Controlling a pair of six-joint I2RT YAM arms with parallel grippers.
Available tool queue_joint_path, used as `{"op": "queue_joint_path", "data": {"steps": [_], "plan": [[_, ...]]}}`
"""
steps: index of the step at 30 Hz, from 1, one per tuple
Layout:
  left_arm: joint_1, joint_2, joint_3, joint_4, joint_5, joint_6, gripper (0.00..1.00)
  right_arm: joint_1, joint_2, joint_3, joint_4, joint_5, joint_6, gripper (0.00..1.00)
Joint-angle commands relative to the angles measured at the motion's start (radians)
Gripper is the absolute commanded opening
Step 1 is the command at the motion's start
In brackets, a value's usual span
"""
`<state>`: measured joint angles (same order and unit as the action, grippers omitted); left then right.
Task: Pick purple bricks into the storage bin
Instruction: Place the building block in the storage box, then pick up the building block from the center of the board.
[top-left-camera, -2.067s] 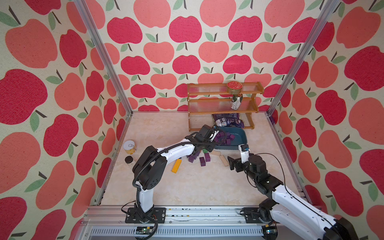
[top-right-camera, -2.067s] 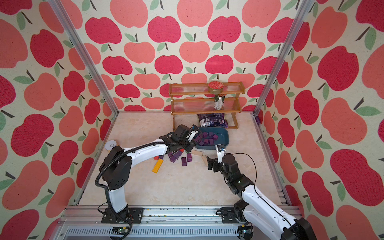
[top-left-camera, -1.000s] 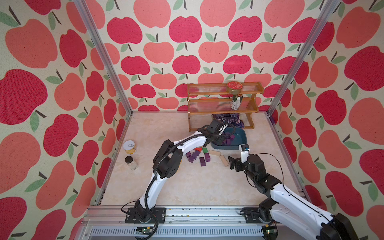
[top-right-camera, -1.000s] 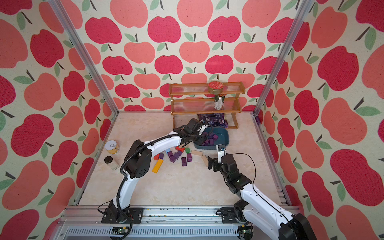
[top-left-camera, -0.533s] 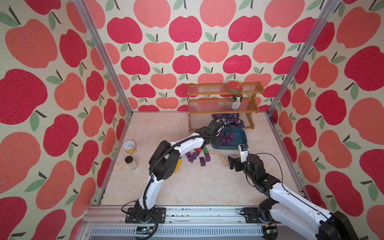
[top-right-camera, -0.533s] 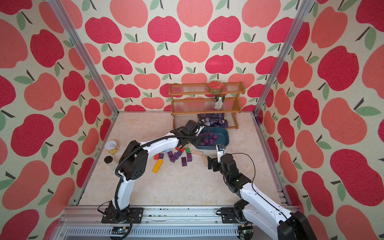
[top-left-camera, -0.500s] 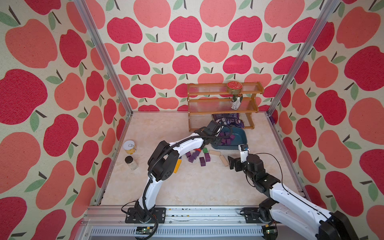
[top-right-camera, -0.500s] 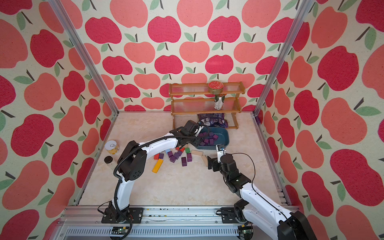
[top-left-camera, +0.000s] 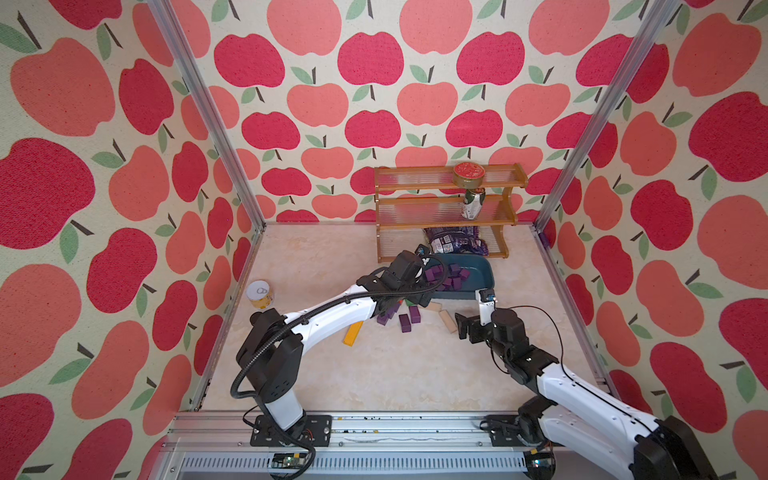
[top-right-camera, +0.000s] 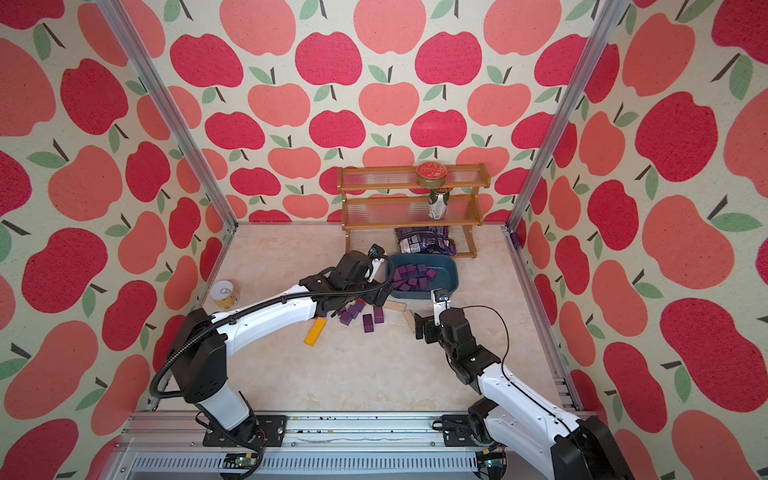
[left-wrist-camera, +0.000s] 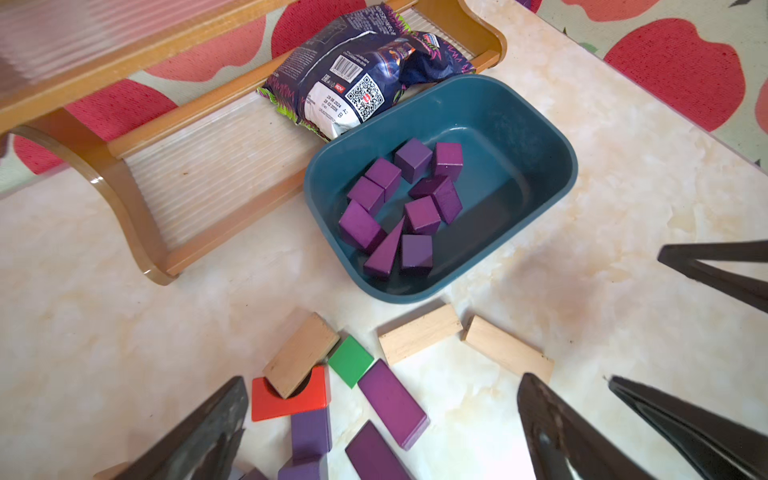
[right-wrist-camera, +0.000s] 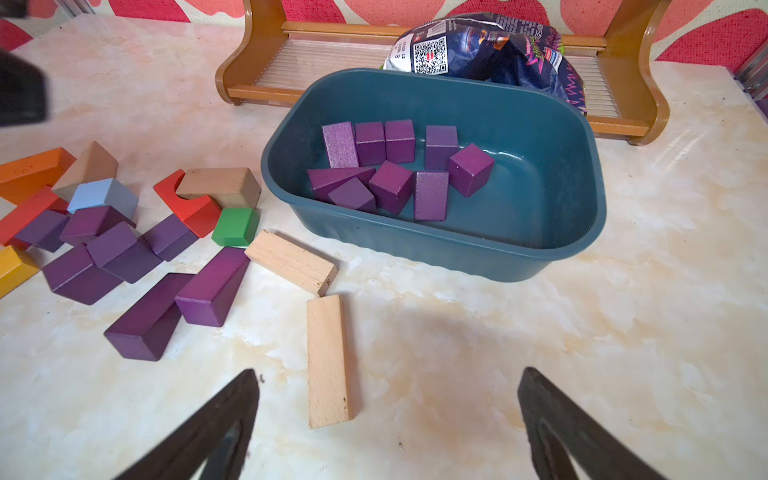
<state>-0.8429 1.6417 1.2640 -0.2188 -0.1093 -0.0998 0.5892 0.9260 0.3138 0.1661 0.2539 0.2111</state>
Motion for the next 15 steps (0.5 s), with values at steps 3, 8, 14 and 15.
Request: {"op": "queue_joint_path", "data": {"steps": [3, 8, 14, 15], "plan": [[-0.032, -0.169, -0.181, 0.081, -0.094, 0.019, 0.99, 0.0, 0.044, 0.008, 0.026, 0.011, -0.008, 0.99], [-0.036, -0.352, -0.392, 0.193, -0.122, 0.075, 0.99, 0.0, 0.075, 0.013, 0.036, 0.013, -0.022, 0.99], [-0.007, -0.476, -0.537, 0.256, -0.083, 0.171, 0.99, 0.001, 0.14, 0.036, 0.048, -0.067, -0.076, 0.99], [0.003, -0.483, -0.55, 0.261, -0.071, 0.178, 0.99, 0.001, 0.157, 0.046, 0.046, -0.083, -0.081, 0.99]]}}
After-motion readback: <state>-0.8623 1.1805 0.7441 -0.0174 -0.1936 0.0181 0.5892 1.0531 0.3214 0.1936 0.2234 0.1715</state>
